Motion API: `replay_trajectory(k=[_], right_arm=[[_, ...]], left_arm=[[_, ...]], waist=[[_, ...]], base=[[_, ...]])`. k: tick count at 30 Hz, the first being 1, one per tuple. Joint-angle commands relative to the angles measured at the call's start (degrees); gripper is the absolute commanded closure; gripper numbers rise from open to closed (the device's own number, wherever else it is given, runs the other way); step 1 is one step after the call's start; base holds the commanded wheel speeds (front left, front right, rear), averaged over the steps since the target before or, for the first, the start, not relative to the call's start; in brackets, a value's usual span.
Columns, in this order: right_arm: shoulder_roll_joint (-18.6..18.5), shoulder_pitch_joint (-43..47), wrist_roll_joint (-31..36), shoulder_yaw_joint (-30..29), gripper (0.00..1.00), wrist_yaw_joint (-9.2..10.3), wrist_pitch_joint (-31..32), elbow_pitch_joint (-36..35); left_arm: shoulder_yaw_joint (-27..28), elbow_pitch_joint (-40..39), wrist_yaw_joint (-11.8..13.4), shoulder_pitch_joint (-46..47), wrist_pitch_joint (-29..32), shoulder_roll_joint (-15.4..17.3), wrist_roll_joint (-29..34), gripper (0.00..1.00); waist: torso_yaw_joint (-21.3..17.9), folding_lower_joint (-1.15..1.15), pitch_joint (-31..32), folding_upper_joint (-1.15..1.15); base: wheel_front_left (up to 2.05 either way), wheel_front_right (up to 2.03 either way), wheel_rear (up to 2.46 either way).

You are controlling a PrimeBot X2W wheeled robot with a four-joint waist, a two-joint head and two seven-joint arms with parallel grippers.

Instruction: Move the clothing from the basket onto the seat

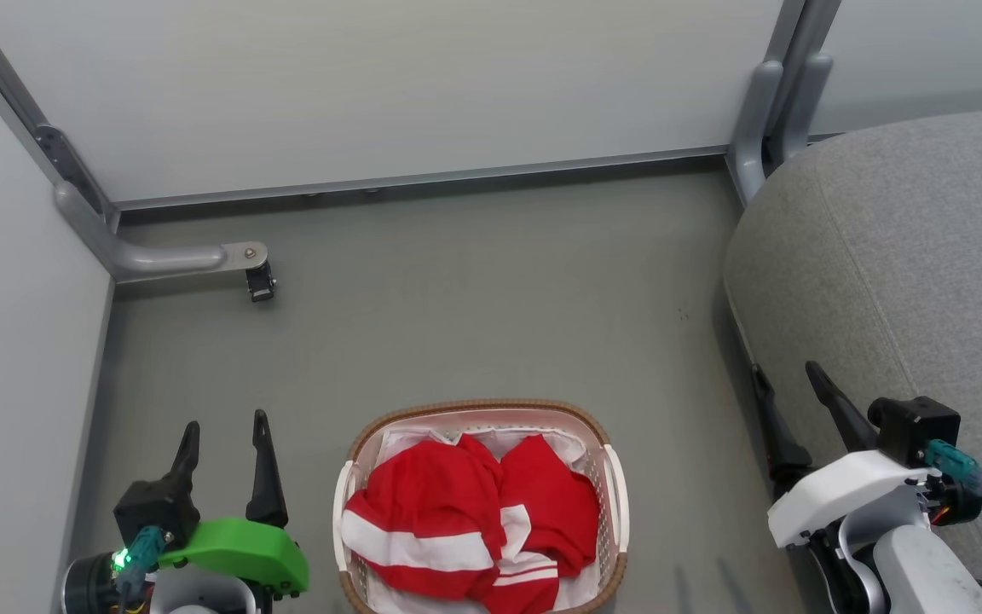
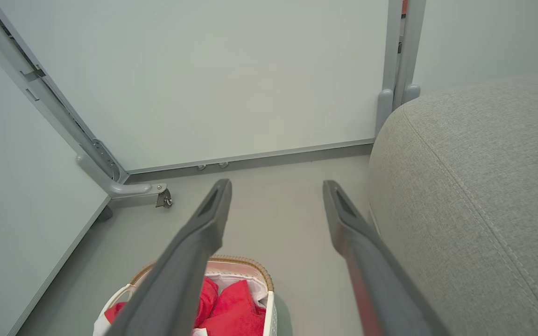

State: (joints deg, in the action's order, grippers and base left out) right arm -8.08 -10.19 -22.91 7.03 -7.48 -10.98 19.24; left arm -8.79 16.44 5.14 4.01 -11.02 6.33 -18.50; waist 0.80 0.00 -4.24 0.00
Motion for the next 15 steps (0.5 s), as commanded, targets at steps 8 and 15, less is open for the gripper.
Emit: replay_trajectory(k=[8,15], right_arm=[[0.4,1.0,4.5,-0.7,0.0,-0.01,-1.5,0.2],[0.9,1.1,7.4,-1.7,0.0,-0.01,-2.2,-0.5]], left_arm=[[1.6,-1.6,-0.8,-1.4,-1.4,-0.9,4.1,0.0],[3.8,-2.6,-2.0,-2.4,-2.2,-2.2,6.4,0.0]], waist=[[0.0,0.0,0.5,0.0],[0.1,0.0,0.5,0.0]], base=[[0.0,0.0,0.0],[0.0,0.0,0.0]])
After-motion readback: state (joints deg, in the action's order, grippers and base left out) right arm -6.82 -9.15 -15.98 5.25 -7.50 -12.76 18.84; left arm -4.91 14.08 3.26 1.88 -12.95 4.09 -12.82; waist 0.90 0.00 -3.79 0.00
